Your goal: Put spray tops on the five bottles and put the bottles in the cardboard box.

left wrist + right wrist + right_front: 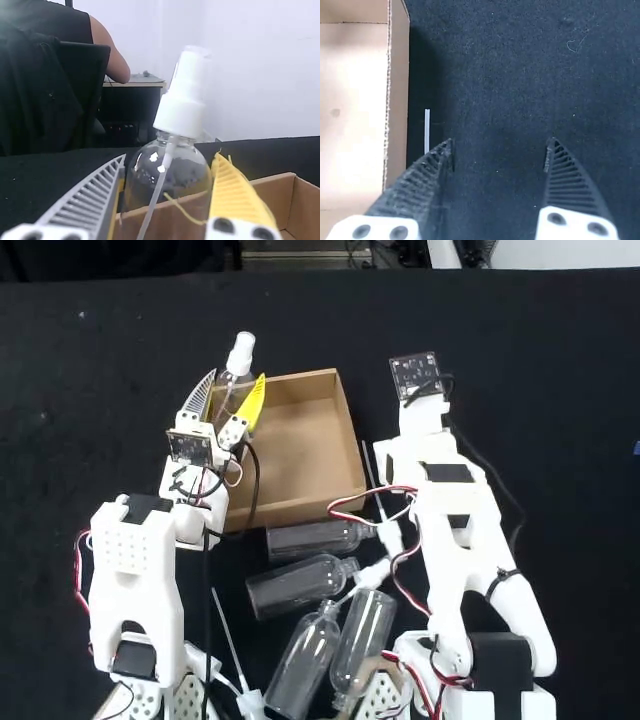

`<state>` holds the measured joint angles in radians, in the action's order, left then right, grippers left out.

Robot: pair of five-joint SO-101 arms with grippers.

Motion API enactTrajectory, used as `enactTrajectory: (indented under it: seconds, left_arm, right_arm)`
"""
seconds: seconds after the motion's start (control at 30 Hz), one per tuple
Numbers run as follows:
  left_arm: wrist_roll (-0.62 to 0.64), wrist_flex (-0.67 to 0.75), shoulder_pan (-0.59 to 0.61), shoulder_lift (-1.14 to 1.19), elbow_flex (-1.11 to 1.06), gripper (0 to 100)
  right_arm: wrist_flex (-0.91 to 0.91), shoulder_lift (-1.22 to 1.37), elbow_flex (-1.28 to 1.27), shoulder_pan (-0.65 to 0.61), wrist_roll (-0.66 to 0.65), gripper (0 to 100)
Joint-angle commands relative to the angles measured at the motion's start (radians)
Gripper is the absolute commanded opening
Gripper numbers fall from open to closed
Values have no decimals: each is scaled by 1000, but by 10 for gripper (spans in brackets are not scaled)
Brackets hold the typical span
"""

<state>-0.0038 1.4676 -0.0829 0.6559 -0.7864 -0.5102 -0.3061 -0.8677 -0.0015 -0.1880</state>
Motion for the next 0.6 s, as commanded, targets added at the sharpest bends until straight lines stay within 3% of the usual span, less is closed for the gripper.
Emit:
enactTrajectory:
  seconds: [0.0, 0.57]
  left_arm:
    - [-11, -18, 28, 3, -10, 214]
    - [-12, -18, 44, 3, -8, 215]
  right_arm:
    - [25, -53, 5, 23, 8, 265]
    - [26, -53, 5, 23, 5, 265]
